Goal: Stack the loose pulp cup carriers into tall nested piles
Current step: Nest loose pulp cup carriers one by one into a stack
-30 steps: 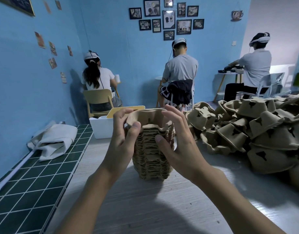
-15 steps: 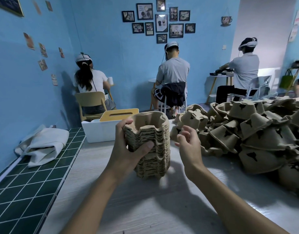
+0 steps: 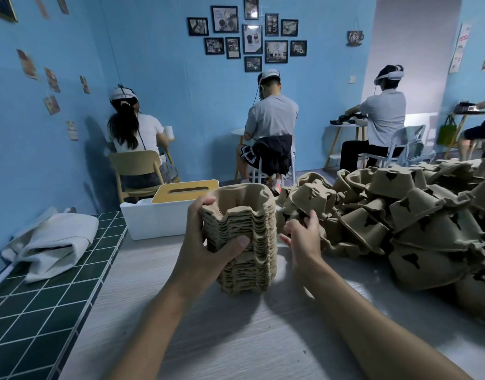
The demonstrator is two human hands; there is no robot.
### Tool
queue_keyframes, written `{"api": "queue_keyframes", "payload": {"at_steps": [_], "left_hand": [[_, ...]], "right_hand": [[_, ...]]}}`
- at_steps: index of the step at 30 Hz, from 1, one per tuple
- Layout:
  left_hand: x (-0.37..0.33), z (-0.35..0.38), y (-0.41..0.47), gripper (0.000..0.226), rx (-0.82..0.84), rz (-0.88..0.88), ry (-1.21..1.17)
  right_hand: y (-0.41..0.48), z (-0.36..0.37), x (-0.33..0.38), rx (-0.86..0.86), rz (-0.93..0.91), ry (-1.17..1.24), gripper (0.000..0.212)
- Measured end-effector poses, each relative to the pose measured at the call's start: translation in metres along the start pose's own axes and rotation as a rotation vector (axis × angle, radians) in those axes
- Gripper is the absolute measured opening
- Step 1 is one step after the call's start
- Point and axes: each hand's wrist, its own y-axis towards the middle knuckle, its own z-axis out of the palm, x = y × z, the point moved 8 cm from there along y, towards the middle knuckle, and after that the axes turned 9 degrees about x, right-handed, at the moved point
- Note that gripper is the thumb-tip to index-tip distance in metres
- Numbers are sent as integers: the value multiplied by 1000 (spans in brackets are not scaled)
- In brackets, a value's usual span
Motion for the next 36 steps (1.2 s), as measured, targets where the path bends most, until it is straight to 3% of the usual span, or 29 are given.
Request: {"api": "queue_keyframes", "payload": {"at_steps": [8, 14, 19, 27, 32, 36], "left_hand": [[0, 1, 0, 70, 27, -8, -39], [2, -2, 0, 76, 25, -7, -13], [0, 0, 0, 72, 26, -5, -24], [2, -4, 0, 76, 21, -9, 21], [3, -4, 0, 77, 26, -14, 29], [1, -1, 0, 79, 29, -11, 14]], "right_hand": [[-10, 3, 15, 3, -50, 101, 70], [-25, 10, 23, 25, -154, 40, 60], [-41, 1, 22, -70, -219, -132, 67], [-37, -14, 25, -138, -251, -88, 37], [-53, -17, 49, -222, -405, -148, 15], [-62, -12, 69, -178, -513, -170, 21]]}}
